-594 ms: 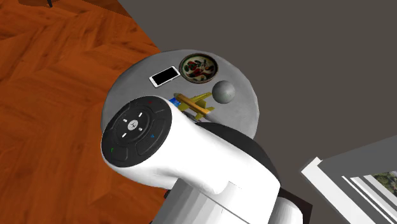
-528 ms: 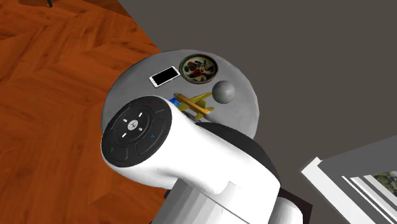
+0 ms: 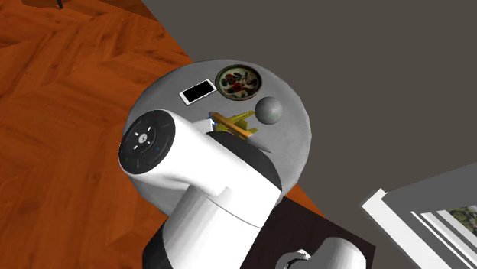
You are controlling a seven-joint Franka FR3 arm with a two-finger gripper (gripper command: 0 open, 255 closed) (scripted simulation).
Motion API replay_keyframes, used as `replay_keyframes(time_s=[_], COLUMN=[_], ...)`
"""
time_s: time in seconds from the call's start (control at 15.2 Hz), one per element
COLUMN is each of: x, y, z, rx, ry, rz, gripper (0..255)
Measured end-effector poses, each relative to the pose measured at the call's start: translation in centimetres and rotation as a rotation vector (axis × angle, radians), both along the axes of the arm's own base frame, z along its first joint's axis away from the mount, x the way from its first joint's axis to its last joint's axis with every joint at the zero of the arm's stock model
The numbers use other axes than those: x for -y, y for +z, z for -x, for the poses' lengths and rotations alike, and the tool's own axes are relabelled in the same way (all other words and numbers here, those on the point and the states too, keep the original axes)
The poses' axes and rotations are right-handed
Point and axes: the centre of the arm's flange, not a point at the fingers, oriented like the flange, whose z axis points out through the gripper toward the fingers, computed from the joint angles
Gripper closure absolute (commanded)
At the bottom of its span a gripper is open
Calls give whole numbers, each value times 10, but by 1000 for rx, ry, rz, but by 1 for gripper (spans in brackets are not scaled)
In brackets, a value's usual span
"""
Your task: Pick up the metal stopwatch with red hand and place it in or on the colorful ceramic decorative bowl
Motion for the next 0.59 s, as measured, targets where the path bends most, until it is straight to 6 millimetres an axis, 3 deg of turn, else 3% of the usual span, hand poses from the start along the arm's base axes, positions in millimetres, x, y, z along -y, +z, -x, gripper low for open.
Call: replay_keyframes(time_s=[0.59], x=[62], y=[-33], z=[-63], rx=[38], ry=[-43], rz=[215], gripper=[0])
